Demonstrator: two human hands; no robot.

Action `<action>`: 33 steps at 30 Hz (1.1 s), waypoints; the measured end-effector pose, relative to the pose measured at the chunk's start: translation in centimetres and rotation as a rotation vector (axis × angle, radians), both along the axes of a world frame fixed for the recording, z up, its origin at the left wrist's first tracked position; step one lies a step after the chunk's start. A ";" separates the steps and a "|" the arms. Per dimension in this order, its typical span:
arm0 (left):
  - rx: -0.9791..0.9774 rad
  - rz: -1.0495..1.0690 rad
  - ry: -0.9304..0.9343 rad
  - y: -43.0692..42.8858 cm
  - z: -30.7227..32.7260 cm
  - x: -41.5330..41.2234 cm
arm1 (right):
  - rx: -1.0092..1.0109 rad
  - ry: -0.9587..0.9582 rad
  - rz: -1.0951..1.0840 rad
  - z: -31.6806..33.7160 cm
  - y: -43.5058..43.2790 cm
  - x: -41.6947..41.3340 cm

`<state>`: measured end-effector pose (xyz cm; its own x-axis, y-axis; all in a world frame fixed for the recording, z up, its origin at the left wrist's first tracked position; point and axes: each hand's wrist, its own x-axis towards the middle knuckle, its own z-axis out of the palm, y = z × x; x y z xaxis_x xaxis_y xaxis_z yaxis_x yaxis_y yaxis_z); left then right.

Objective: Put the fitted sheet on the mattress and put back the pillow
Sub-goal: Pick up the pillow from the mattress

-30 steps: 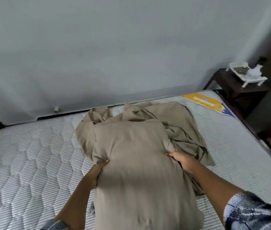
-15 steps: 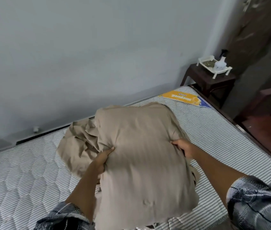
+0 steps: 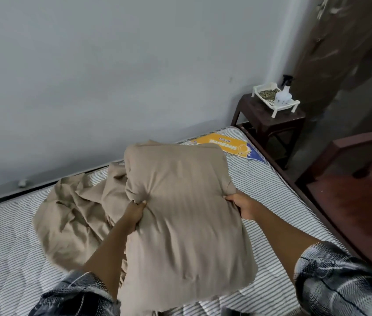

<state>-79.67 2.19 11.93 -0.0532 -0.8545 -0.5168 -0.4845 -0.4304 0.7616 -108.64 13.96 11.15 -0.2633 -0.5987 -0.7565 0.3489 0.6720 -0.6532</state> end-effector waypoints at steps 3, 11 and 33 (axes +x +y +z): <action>-0.098 -0.054 -0.149 1.1 -0.6 -3.8 | -0.019 0.025 0.003 -0.1 0.7 -3.3; -0.230 -0.252 -0.380 2.0 -0.2 -9.7 | 0.043 0.495 0.130 -0.7 3.1 -6.8; -0.402 -0.571 -0.450 6.7 -0.9 -37.8 | 0.326 1.049 0.073 -2.4 14.9 -27.3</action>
